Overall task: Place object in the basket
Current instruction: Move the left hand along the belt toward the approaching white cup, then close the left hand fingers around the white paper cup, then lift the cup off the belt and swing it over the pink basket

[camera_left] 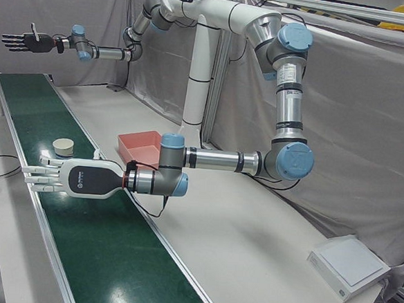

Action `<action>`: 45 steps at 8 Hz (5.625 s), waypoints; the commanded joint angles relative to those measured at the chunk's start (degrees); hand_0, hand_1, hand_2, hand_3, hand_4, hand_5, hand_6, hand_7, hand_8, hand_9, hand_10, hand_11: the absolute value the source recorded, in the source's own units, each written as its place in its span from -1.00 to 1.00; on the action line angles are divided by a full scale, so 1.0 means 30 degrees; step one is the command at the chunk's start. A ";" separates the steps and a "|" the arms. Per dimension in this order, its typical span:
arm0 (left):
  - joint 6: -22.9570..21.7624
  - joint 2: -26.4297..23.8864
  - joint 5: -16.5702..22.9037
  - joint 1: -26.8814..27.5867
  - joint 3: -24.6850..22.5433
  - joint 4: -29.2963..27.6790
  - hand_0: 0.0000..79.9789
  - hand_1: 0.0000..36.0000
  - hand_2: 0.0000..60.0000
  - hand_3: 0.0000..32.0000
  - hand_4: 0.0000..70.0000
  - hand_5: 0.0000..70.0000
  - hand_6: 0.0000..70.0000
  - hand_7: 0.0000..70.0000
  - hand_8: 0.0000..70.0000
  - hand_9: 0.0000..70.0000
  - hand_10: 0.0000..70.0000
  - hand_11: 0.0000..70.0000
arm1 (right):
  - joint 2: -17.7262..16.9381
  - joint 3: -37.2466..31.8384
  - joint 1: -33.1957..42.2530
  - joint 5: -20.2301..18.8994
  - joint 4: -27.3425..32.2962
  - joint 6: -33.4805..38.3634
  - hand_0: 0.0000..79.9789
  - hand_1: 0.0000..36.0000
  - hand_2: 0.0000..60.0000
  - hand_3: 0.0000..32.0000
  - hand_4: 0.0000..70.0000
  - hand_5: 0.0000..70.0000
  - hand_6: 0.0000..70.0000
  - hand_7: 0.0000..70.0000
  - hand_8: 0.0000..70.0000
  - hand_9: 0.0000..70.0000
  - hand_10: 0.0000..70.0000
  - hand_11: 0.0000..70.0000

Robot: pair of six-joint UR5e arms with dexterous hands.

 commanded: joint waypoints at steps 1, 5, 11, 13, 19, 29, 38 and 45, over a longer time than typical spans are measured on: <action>0.0389 -0.0244 -0.0142 0.0015 0.0519 0.0040 0.41 -0.16 -1.00 -0.85 -0.98 -0.05 -0.96 -1.00 -1.00 -1.00 -0.94 -0.85 | 0.0000 0.0001 0.0000 0.0000 0.0010 0.0020 -1.00 -1.00 -1.00 -1.00 -1.00 -1.00 -1.00 -1.00 -1.00 -1.00 -1.00 -1.00; 0.0885 -0.0186 -0.0142 0.0542 0.0930 0.0040 0.40 -0.18 -1.00 -0.79 -1.00 -0.06 -0.96 -1.00 -1.00 -1.00 -0.94 -0.86 | 0.0000 0.0001 0.0029 0.0000 -0.0019 0.0020 -1.00 -1.00 -1.00 -1.00 -1.00 -1.00 -1.00 -1.00 -1.00 -1.00 -1.00 -1.00; 0.1121 -0.0244 -0.0083 0.0835 0.1370 -0.0194 0.40 -0.17 -1.00 -0.88 -0.97 -0.01 -0.95 -1.00 -1.00 -1.00 -0.93 -0.85 | 0.0000 0.0001 0.0000 0.0000 0.0010 0.0020 -1.00 -1.00 -1.00 -1.00 -1.00 -1.00 -1.00 -1.00 -1.00 -1.00 -1.00 -1.00; 0.1121 -0.0215 -0.0054 0.0922 0.1370 -0.0135 0.40 -0.18 -1.00 -0.89 -0.97 0.01 -0.95 -1.00 -1.00 -1.00 -0.94 -0.85 | 0.0000 0.0001 0.0000 0.0000 0.0010 -0.0009 -1.00 -1.00 -1.00 -1.00 -1.00 -1.00 -1.00 -1.00 -1.00 -1.00 -1.00 -1.00; 0.1092 -0.0332 -0.0053 0.1098 0.1370 -0.0106 0.40 -0.16 -1.00 -1.00 -0.91 0.16 -0.92 -0.95 -0.96 -0.97 -0.89 -0.79 | 0.0000 0.0001 0.0000 0.0000 0.0010 -0.0009 -1.00 -1.00 -1.00 -1.00 -1.00 -1.00 -1.00 -1.00 -1.00 -1.00 -1.00 -1.00; 0.0830 -0.0595 0.0063 0.0836 0.0934 0.1180 0.27 -0.23 -0.21 -1.00 0.04 1.00 -0.31 0.44 0.06 0.44 -0.12 0.27 | 0.0000 0.0001 0.0000 0.0000 -0.0019 0.0020 -1.00 -1.00 -1.00 -1.00 -1.00 -1.00 -1.00 -1.00 -1.00 -1.00 -1.00 -1.00; 0.3956 -0.0068 0.0913 0.7179 -1.2239 1.0428 0.28 -0.16 -0.30 -1.00 -0.35 1.00 -0.47 0.20 -0.04 0.33 -0.12 0.29 | 0.0000 0.0001 0.0000 0.0000 0.0010 0.0020 -1.00 -1.00 -1.00 -1.00 -1.00 -1.00 -1.00 -1.00 -1.00 -1.00 -1.00 -1.00; 0.8709 -0.0127 -0.1953 1.5014 -1.3103 1.2637 0.24 -0.42 -0.90 -1.00 -0.47 1.00 -0.61 -0.19 -0.39 -0.15 -0.38 -0.08 | 0.0000 0.0001 0.0000 0.0000 0.0010 -0.0009 -1.00 -1.00 -1.00 -1.00 -1.00 -1.00 -1.00 -1.00 -1.00 -1.00 -1.00 -1.00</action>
